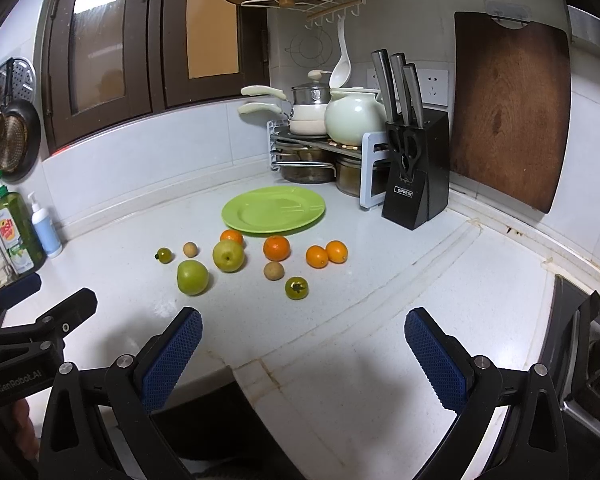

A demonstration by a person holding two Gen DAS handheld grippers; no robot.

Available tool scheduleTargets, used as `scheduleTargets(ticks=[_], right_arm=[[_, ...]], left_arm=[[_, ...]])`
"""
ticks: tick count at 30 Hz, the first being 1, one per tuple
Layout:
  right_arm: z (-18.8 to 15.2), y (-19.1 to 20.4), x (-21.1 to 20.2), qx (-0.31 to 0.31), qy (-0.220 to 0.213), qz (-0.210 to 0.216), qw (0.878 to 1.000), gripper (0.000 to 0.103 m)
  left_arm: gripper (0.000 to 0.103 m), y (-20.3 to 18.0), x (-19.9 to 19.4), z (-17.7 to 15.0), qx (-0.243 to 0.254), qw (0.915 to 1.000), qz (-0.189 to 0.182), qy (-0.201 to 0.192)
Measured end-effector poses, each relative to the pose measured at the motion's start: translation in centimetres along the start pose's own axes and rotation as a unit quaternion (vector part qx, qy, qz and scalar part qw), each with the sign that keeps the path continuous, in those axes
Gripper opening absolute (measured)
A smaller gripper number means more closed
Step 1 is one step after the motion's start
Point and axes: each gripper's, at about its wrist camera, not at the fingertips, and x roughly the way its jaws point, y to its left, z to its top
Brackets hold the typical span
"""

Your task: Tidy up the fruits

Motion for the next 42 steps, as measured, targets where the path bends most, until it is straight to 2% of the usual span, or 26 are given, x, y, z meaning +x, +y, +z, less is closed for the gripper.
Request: scheduleTargets(ticks=[9, 15, 29, 35, 42], right_arm=[[0.0, 0.1, 0.1, -0.001, 0.000, 0.000, 1.000, 0.102], [0.3, 0.2, 1.5, -0.001, 0.008, 0.000, 1.000, 0.102], [1.2, 0.6, 6.6, 0.008, 0.048, 0.003, 0.999, 0.102], [1.9, 1.1, 9.8, 0.017, 0.074, -0.002, 0.997, 0.099], [1.9, 2.1, 13.5, 0.029, 0.108, -0.017, 0.994, 0.089]], left_arm=[[0.103, -0.2, 0.3, 0.2, 0.000, 1.0000, 0.000, 0.002], [0.103, -0.3, 1.2, 0.5, 0.000, 1.0000, -0.003, 0.007], [0.102, 0.1, 7.0, 2.2, 0.020, 0.9985, -0.029, 0.041], [0.096, 0.7, 10.4, 3.0, 0.031, 0.9964, -0.048, 0.062], [0.084, 1.7, 14.4, 3.1, 0.051, 0.9900, -0.086, 0.099]])
